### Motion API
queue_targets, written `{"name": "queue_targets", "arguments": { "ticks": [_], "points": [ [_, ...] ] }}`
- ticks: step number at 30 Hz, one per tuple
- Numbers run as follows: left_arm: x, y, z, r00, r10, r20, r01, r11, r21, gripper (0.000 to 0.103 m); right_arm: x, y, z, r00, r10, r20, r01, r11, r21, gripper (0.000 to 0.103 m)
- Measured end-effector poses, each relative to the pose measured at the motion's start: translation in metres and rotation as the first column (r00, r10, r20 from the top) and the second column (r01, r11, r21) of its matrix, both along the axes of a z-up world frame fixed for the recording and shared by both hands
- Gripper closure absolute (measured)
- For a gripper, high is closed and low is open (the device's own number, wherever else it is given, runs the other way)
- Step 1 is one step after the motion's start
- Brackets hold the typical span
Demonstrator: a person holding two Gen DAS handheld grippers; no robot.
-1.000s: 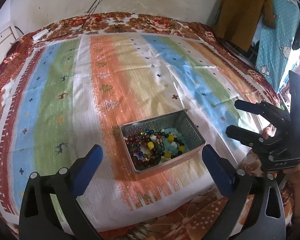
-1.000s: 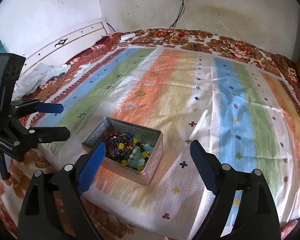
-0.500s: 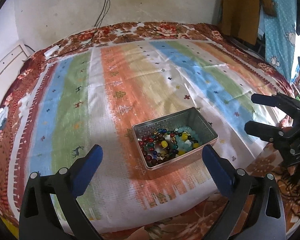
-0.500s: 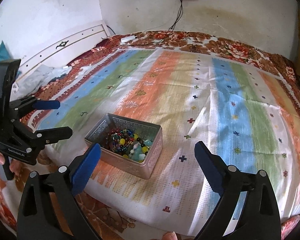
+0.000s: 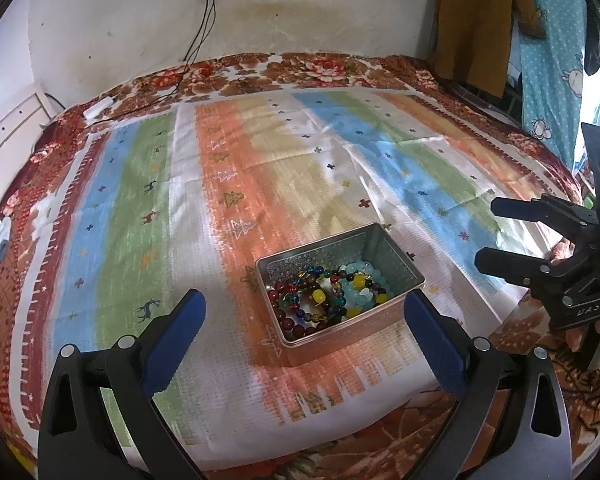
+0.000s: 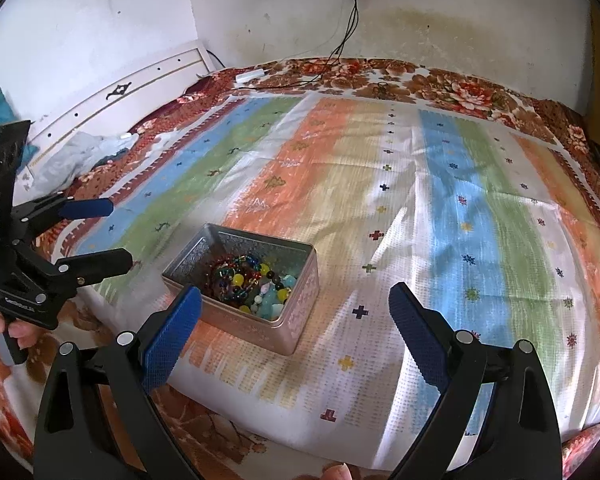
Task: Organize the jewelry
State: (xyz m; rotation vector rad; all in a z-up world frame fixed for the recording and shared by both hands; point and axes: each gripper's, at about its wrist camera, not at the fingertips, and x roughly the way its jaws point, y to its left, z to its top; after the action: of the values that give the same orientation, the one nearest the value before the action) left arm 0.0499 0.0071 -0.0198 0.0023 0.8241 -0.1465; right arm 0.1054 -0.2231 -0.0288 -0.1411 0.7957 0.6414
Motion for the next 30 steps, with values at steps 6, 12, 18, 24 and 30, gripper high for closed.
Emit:
{"name": "queue_targets", "arguments": {
  "ticks": [6, 12, 18, 24, 30],
  "points": [
    [0.0005, -0.001, -0.0011, 1.0, 0.007, -0.003, -0.007, 1.0, 0.008, 0.006, -0.0013, 0.0008, -0.0015, 1.0, 0.005, 0.0, -0.005, 1.0, -0.01, 0.008],
    [0.0006, -0.0019, -0.0016, 1.0, 0.015, -0.003, -0.015, 1.0, 0.017, 0.006, -0.0011, 0.0009, -0.0023, 1.0, 0.004, -0.002, -0.004, 1.0, -0.01, 0.008],
    [0.0024, -0.0045, -0.0028, 1.0, 0.003, -0.01, -0.002, 1.0, 0.027, 0.006, -0.0016, 0.0005, -0.006, 1.0, 0.003, -0.002, -0.003, 1.0, -0.02, 0.008],
    [0.0014, -0.0024, -0.0029, 1.0, 0.001, -0.011, -0.001, 1.0, 0.011, 0.006, -0.0012, 0.0001, -0.0082, 1.0, 0.004, -0.004, -0.004, 1.0, -0.023, 0.008],
    [0.0009, 0.0006, -0.0032, 1.0, 0.005, -0.01, -0.005, 1.0, -0.006, 0.006, -0.0008, -0.0025, -0.0093, 1.0, -0.005, 0.0, 0.005, 1.0, -0.023, 0.008]
  ]
}}
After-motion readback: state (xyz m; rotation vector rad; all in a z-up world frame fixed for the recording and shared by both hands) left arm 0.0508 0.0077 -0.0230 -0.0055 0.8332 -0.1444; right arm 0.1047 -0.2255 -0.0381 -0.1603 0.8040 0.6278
